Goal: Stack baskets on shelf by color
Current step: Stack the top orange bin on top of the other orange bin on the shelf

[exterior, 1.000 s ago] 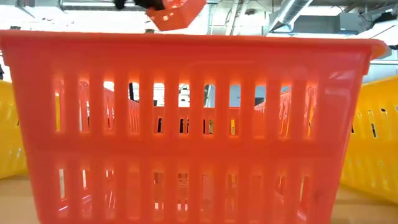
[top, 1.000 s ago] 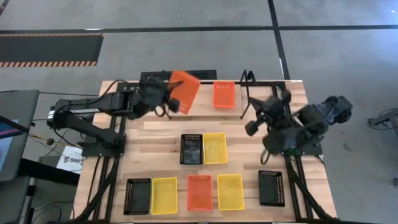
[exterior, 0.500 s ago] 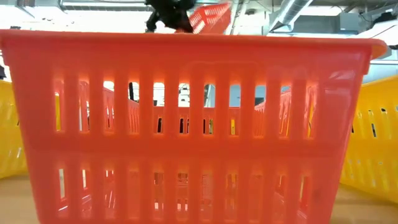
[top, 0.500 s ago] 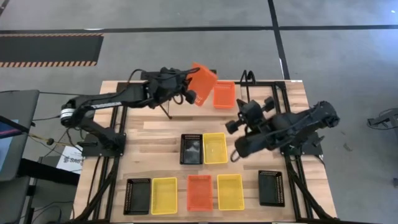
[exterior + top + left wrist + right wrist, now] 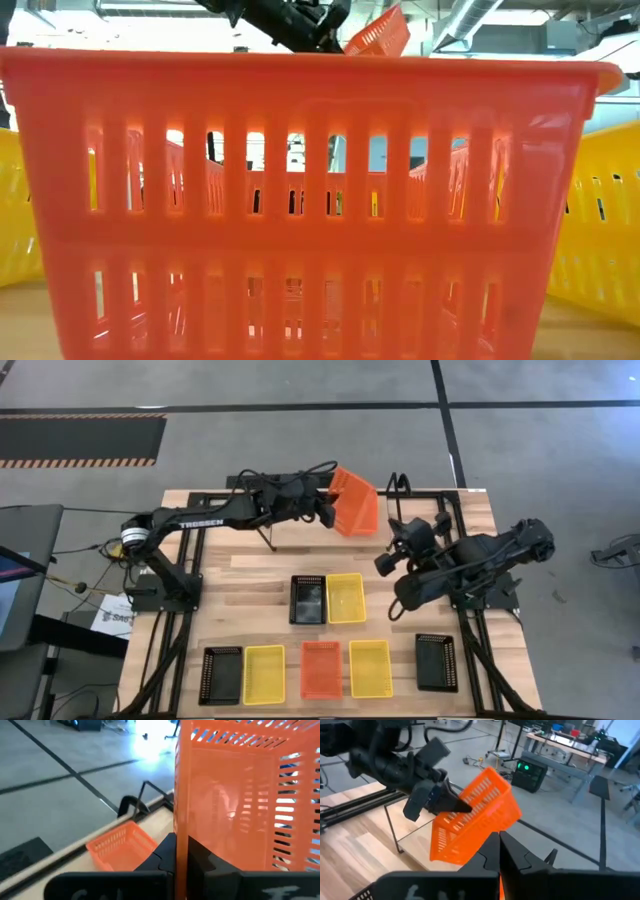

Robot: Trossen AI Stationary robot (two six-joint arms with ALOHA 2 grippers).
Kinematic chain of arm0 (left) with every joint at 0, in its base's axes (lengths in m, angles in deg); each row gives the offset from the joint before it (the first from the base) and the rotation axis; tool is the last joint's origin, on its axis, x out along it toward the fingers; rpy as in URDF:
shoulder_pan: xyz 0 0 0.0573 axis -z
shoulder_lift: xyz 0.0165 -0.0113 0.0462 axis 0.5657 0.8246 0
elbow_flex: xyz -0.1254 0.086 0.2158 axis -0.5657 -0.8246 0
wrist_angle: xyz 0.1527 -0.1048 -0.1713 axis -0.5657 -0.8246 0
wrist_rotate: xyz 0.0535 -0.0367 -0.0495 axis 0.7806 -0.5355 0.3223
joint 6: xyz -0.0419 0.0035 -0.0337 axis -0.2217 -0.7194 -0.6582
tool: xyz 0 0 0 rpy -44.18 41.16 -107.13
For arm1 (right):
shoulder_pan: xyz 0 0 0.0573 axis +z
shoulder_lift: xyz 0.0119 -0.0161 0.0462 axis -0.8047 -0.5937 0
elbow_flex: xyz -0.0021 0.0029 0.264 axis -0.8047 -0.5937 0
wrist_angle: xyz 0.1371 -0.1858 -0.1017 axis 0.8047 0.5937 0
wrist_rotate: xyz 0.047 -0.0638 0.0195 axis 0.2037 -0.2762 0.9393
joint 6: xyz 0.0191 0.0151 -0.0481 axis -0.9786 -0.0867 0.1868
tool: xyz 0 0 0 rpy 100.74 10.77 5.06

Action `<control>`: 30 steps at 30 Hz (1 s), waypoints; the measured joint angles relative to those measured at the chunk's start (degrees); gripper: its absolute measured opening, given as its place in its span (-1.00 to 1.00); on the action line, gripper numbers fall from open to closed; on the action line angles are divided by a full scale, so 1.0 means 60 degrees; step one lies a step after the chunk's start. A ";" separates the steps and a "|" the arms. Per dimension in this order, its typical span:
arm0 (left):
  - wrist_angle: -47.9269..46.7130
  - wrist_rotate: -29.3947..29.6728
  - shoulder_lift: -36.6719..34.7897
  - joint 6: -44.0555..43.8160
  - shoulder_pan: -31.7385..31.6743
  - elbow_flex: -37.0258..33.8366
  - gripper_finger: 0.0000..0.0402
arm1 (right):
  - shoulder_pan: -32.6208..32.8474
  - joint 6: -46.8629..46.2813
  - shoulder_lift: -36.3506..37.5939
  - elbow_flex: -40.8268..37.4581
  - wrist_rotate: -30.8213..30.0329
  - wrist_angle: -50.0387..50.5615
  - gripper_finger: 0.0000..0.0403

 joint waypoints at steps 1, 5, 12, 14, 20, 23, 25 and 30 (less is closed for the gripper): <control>-0.0013 0.0004 -0.0004 -0.0048 0.0000 0.0000 -1.00 | 0.0052 0.0003 0.0054 0.0000 0.0000 0.0034 -0.94; -0.0408 0.0013 -0.0073 -0.0145 0.0003 0.0002 -1.00 | 0.0192 0.0169 0.0242 0.0000 0.0000 0.0181 -0.93; -0.2995 0.1040 -0.0303 -0.0884 0.0119 0.0012 -1.00 | 0.0230 0.0537 0.0281 0.0000 0.0007 0.0415 -0.93; -0.3756 0.1113 -0.0284 -0.1335 0.0103 -0.0004 -1.00 | 0.0203 0.0723 0.0279 0.0000 0.0005 0.0453 -0.93; -0.3736 0.1693 -0.0357 -0.1582 0.0382 0.0000 -1.00 | -0.0030 0.0711 0.0274 0.0000 0.0055 0.0479 -0.91; -0.3117 0.2086 -0.0525 -0.1416 0.0524 0.0062 -1.00 | -0.0282 0.0268 0.0274 0.0000 0.0069 0.0527 -0.88; -0.3175 0.2438 -0.0571 -0.1151 0.0571 0.0247 -1.00 | -0.0480 -0.0068 0.0274 0.0000 0.0102 0.0528 -0.84; -0.3040 0.3510 -0.0608 0.0073 0.0833 0.1146 -1.00 | -0.0913 -0.0163 0.0272 0.0000 0.0366 0.0031 -0.68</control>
